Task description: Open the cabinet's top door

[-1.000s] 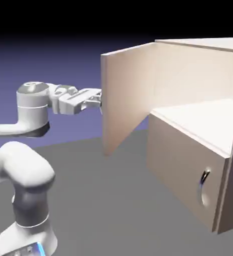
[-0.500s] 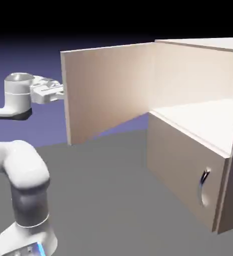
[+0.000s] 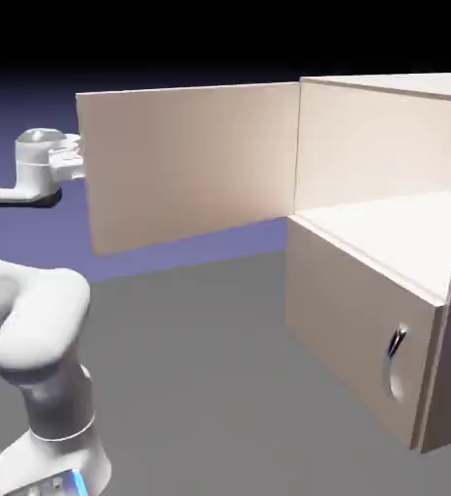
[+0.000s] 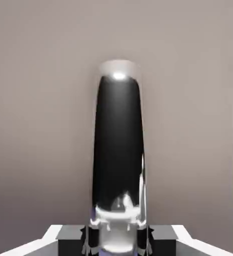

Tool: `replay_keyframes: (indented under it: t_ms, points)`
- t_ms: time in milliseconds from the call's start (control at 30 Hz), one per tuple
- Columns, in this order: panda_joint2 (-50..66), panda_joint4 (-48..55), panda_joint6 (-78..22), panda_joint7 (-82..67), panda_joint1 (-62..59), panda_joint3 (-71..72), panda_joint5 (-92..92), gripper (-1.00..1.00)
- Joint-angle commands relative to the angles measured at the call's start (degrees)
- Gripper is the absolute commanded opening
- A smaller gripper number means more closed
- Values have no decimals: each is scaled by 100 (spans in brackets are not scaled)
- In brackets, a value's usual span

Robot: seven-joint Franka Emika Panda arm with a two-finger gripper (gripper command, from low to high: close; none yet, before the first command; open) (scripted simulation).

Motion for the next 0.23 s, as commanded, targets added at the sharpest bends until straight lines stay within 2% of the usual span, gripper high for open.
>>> replay_keyframes:
  t_ms: [0, 200]
  points:
    - [-37, 208, -134, -44, -189, 96, 40, -100]
    - [-309, 1454, -884, -350, -1264, 556, 214, -100]
